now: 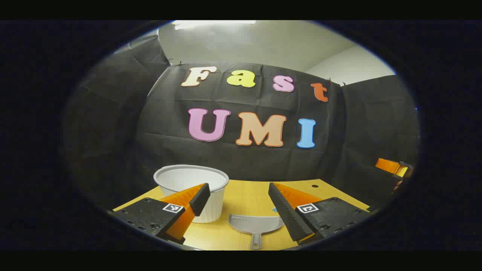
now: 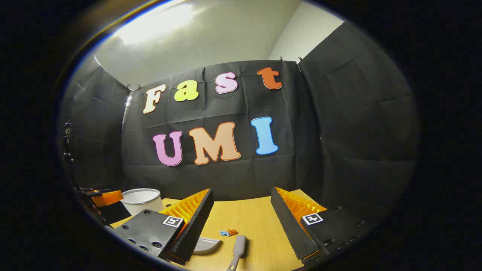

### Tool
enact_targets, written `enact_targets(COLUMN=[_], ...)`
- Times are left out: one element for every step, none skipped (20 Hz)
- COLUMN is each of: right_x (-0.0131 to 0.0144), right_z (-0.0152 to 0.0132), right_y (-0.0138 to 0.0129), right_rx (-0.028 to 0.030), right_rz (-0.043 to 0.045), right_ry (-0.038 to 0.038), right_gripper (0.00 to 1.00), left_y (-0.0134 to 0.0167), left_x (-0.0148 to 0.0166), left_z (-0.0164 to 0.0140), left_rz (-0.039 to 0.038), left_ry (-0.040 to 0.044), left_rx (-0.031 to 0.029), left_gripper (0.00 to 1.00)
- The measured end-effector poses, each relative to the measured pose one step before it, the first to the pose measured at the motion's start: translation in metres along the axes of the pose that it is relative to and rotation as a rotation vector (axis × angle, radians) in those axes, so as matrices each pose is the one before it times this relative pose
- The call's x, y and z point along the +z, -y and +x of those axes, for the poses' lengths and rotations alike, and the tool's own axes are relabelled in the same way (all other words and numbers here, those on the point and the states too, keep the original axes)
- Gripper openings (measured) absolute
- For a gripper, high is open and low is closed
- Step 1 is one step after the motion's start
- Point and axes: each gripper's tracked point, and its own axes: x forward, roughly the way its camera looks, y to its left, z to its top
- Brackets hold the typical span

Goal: Pick up the small broom and dustpan from the desktop, sweep the trash into the dustpan with the broom, and then empty the trash into the garbage bin.

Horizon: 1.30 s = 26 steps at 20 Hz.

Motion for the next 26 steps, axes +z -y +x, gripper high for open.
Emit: enact_targets(right_x=[0.00087,0.00088,0.00095,-0.00125,-0.00100,-0.00080,-0.00002,-0.00008,-0.00041,-0.00162,0.00018,-0.00113,-0.00018,-0.00109,-0.00018,-0.00045,0.00056,0.00014,0.00043,-0.00070,-0.00061,-0.00043,0.00027,-0.00219,-0.00187,-0.00207], right_z=[-0.00170,-0.00012,0.00006,0.00177,0.00093,0.00043,0.00014,0.00107,0.00134,0.00120,0.00097,0.00144,0.00160,0.00146,0.00097,0.00195,0.00124,0.00031,0.00076,-0.00003,0.00055,0.00046,0.00073,-0.00022,-0.00076,-0.00058], right_y=[0.00206,0.00263,0.00193,0.00142,0.00116,-0.00018,-0.00072,0.00032,0.00047,-0.00072,-0.00126,-0.00054,-0.00094,-0.00121,-0.00070,0.00033,-0.00002,-0.00031,-0.00088,-0.00046,0.00024,0.00168,0.00123,0.00063,0.00119,0.00107], right_rx=[-0.00153,-0.00349,-0.00088,-0.00050,-0.00040,0.00110,0.00258,0.00135,-0.00009,0.00207,0.00233,0.00265,0.00399,0.00455,0.00282,0.00085,0.00051,0.00101,0.00367,0.00235,0.00014,-0.00170,-0.00110,0.00028,-0.00017,-0.00216], right_rz=[0.00517,0.00542,0.00575,0.00369,0.00319,0.00311,0.00066,-0.00102,-0.00226,-0.00097,0.00105,0.00309,0.00445,0.00306,0.00103,-0.00277,-0.00348,-0.00167,0.00079,0.00087,-0.00058,-0.00113,-0.00144,0.00007,0.00086,0.00173], right_ry=[-0.00029,0.00255,0.00044,-0.00192,-0.00556,-0.00381,-0.00115,0.00044,-0.00196,-0.00346,-0.00392,-0.00278,-0.00323,-0.00426,-0.00417,-0.00113,-0.00006,-0.00005,-0.00122,-0.00223,-0.00182,-0.00067,-0.00193,-0.00522,-0.00679,-0.00494], right_gripper=[0.98,0.98,0.98,0.98,0.98,0.98,0.98,0.98,0.98,0.98,0.98,0.98,0.98,0.98,0.98,0.98,0.98,0.98,0.98,0.98,0.98,0.98,0.98,0.98,0.98,0.98], left_y=[0.00191,0.00086,0.00025,0.00091,0.00146,-0.00034,-0.00092,-0.00021,-0.00063,-0.00008,-0.00013,-0.00015,0.00042,0.00176,0.00175,0.00072,0.00022,-0.00023,0.00123,-0.00007,0.00060,0.00103,0.00111,0.00093,0.00086,0.00112], left_x=[-0.00306,-0.00202,-0.00212,0.00012,-0.00126,-0.00117,-0.00163,0.00015,-0.00036,-0.00034,-0.00156,-0.00045,-0.00251,0.00079,0.00167,-0.00020,-0.00076,-0.00074,-0.00110,0.00038,-0.00035,-0.00057,-0.00159,-0.00103,-0.00194,-0.00202], left_z=[0.00036,-0.00025,-0.00097,-0.00135,0.00047,0.00002,0.00024,0.00129,0.00044,0.00054,0.00094,0.00052,0.00041,-0.00027,0.00086,0.00054,0.00076,0.00055,0.00116,0.00032,0.00064,0.00002,0.00061,-0.00015,0.00023,-0.00028], left_rz=[0.00160,0.00408,0.00330,0.00098,-0.00027,-0.00127,-0.00166,-0.00193,-0.00188,-0.00098,0.00011,0.00125,0.00048,-0.00404,-0.00634,-0.00302,0.00175,0.00388,0.00273,0.00078,0.00005,0.00045,-0.00019,-0.00077,-0.00022,0.00180], left_ry=[-0.00576,-0.00590,-0.00299,-0.00018,-0.00102,-0.00209,-0.00306,-0.00249,-0.00153,-0.00168,-0.00328,-0.00381,-0.00399,0.00188,0.00258,0.00102,-0.00265,-0.00434,-0.00313,-0.00166,-0.00126,-0.00278,-0.00367,-0.00553,-0.00524,-0.00894], left_rx=[-0.00206,0.00132,0.00014,-0.00332,-0.00233,0.00156,0.00200,0.00223,0.00253,0.00057,-0.00039,-0.00011,-0.00089,-0.00872,-0.00610,-0.00356,-0.00085,0.00010,-0.00005,-0.00058,-0.00076,-0.00158,-0.00028,0.00026,0.00037,0.00009], left_gripper=[0.92,0.93,0.93,0.93,0.93,0.93,0.93,0.93,0.93,0.93,0.93,0.93,0.93,0.93,0.93,0.92,0.93,0.92,0.93,0.93,0.92,0.92,0.92,0.92,0.92,0.92])
